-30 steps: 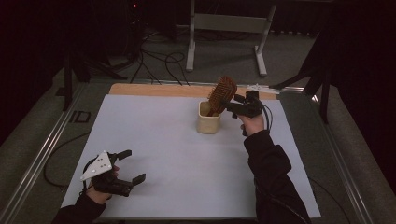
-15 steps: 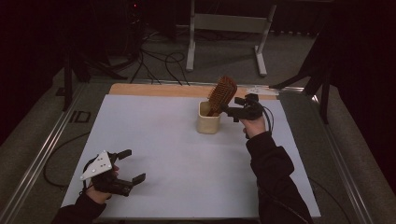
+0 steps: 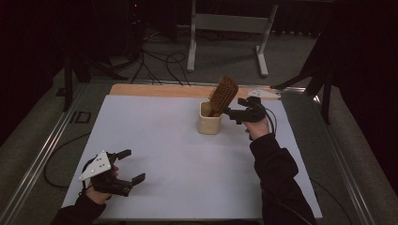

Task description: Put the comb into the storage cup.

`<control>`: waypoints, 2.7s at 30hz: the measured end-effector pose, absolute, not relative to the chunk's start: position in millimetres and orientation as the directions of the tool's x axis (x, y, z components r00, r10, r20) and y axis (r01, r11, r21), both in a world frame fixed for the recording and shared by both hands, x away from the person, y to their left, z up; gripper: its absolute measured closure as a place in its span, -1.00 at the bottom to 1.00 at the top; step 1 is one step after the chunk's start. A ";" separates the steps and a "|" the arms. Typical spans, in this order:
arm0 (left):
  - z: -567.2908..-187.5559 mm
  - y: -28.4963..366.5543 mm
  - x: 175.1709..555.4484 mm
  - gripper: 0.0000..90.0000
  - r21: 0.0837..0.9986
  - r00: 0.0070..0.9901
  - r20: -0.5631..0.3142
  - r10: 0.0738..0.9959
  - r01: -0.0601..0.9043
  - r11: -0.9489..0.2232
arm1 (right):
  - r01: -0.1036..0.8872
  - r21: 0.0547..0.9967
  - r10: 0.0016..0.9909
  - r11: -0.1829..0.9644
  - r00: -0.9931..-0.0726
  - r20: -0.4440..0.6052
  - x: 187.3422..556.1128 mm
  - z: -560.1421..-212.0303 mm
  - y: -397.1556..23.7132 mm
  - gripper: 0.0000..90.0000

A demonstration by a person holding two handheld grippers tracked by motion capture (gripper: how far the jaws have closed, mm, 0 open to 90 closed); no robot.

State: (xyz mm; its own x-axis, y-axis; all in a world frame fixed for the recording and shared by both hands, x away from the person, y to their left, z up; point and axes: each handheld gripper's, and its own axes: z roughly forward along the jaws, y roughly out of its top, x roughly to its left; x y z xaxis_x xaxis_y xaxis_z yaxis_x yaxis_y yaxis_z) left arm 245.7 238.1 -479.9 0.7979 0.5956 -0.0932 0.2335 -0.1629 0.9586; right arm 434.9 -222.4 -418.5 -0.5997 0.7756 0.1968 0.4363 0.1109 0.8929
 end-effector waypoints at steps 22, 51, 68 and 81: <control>-479.0 238.8 244.5 -1.00 0.959 0.796 -0.088 0.599 0.229 -0.164 | 0.416 0.894 0.762 0.165 -0.629 0.152 411.9 -419.3 -228.2 -0.78; -479.2 238.7 244.1 -1.00 0.959 0.795 -0.089 0.600 0.232 -0.165 | 0.395 0.895 0.719 0.208 -0.682 0.134 359.4 -453.4 -240.8 -0.78; -479.0 239.2 243.7 -1.00 0.958 0.793 -0.087 0.603 0.232 -0.166 | 0.370 0.902 0.704 0.222 -0.701 0.114 323.3 -476.7 -252.5 -0.78; -478.9 239.6 243.5 -1.00 0.959 0.793 -0.087 0.603 0.232 -0.165 | 0.362 0.897 0.711 0.255 -0.699 0.080 295.6 -487.8 -261.7 -0.79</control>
